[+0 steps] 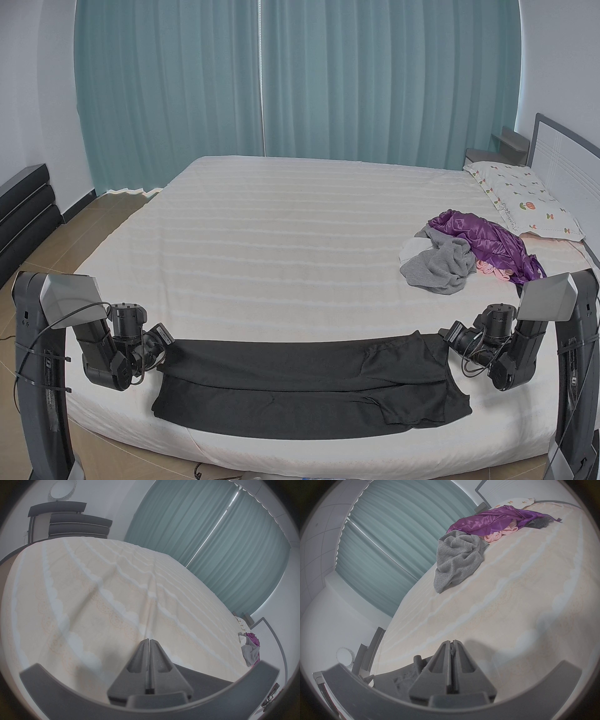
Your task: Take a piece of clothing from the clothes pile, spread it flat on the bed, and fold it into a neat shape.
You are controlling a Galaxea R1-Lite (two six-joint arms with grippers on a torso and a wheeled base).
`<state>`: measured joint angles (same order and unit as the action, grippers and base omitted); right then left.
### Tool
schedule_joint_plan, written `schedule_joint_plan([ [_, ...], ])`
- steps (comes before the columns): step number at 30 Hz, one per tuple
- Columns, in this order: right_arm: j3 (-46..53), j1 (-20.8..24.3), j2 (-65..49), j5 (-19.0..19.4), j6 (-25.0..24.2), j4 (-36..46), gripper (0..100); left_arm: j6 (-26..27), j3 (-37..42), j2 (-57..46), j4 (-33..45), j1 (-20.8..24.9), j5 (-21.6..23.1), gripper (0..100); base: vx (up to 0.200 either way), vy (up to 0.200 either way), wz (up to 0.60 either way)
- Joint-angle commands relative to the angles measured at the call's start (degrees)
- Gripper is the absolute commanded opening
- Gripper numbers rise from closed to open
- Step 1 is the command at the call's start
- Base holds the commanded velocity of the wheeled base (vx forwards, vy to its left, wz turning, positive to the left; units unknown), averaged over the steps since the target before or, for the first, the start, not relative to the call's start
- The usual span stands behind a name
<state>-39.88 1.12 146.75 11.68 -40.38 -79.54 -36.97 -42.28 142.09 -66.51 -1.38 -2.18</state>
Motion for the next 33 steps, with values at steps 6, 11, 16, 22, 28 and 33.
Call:
schedule_joint_plan([
  [6, 1.12, -0.15, -0.76, 0.36, -0.23, -0.79, 100, -0.38, -0.09, -0.06, -0.02, -0.03, -0.02, 100, 0.000, 0.000, 0.00],
  [11, 6.48, -0.15, -4.19, 0.54, -3.48, -4.39, 100, -0.64, 1.32, -1.12, -0.02, -0.38, -0.02, 100, 0.000, 0.000, 0.00],
  [16, 12.01, -0.07, -8.32, 0.19, -5.86, -5.10, 100, -3.28, 7.82, -7.18, -0.02, -0.47, 0.34, 100, 0.000, 0.000, 0.00],
  [22, 19.57, -0.15, -15.35, 0.10, -8.14, -4.74, 100, -5.48, 17.58, -13.33, -0.02, 1.47, 0.51, 100, 0.000, 0.000, 0.00],
  [28, 22.12, 2.04, -15.27, 0.01, -8.49, -4.74, 100, -8.20, 19.34, -13.42, -0.55, 1.73, 0.16, 100, 0.000, 0.000, 0.00],
  [33, 22.74, 2.92, -15.18, 0.10, -8.49, -4.74, 100, -8.47, 19.34, -13.16, -0.64, 3.49, 0.42, 100, -0.040, 0.000, 0.00],
])
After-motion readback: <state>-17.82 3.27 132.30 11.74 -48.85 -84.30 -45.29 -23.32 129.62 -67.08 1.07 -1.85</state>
